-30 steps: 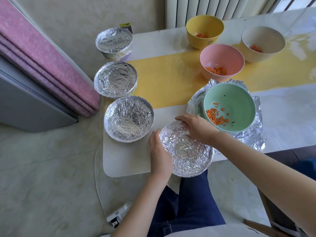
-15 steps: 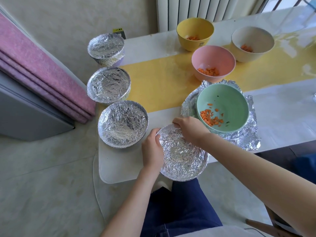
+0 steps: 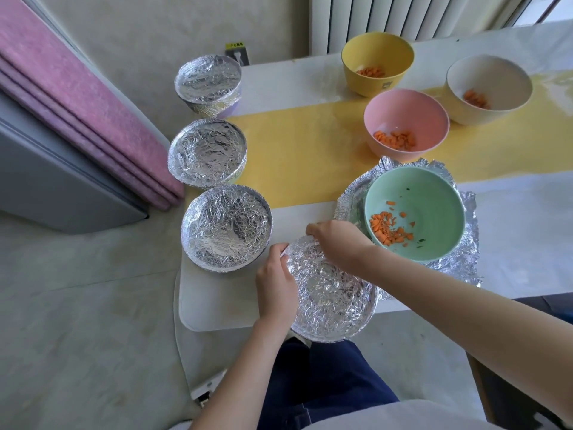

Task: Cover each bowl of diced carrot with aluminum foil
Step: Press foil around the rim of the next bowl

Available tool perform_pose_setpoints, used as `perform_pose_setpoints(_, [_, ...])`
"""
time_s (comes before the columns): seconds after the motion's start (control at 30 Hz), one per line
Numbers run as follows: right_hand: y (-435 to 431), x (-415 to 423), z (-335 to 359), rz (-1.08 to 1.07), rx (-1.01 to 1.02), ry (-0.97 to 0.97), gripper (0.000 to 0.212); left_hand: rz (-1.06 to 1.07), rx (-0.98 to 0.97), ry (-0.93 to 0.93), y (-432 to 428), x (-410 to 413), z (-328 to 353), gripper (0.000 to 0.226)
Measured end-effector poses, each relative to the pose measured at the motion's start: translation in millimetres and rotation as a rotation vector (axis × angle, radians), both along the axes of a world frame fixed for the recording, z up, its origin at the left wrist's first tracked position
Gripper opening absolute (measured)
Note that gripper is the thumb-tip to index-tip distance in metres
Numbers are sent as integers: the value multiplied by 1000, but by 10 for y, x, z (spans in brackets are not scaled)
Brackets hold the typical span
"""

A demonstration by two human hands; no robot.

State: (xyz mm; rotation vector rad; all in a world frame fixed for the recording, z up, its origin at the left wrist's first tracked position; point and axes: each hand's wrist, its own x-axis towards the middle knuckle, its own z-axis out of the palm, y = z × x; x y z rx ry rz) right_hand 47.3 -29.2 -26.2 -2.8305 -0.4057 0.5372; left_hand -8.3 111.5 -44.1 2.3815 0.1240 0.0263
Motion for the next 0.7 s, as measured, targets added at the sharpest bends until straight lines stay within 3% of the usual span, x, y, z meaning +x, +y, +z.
perform_pose_setpoints(0.17, [-60,55,-56,44,104,125,20,-25,7,25,-4,23,14,22])
perform_pose_setpoints(0.37, [-66,102,-44,36,149,159,28,-31,19,83,-28,22,31,19])
perform_pose_setpoints(0.7, [-15,147,114,107,161,218,41,85,56,21,-96,-11,-32,8])
